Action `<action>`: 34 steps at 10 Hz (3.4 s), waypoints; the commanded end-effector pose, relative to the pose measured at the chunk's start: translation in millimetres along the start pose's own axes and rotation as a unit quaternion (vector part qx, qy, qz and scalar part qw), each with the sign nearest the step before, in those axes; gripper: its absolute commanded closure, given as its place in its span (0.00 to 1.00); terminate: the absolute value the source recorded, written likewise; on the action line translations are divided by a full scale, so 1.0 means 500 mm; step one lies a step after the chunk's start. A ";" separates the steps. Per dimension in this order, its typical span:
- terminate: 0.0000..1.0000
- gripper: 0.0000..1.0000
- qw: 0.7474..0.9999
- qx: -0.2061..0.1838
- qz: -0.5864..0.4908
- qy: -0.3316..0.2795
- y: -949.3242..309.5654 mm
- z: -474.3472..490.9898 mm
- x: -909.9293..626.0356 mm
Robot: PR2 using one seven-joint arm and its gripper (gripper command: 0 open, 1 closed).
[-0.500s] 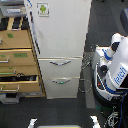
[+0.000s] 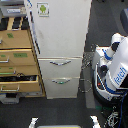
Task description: Opening the fridge
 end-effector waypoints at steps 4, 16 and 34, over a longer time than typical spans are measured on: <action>0.00 0.00 0.999 -0.045 -0.013 -0.026 0.131 0.108 0.260; 0.00 0.00 0.982 -0.032 0.181 0.040 0.469 0.272 0.538; 0.00 0.00 0.948 0.006 0.305 0.092 0.804 0.363 0.615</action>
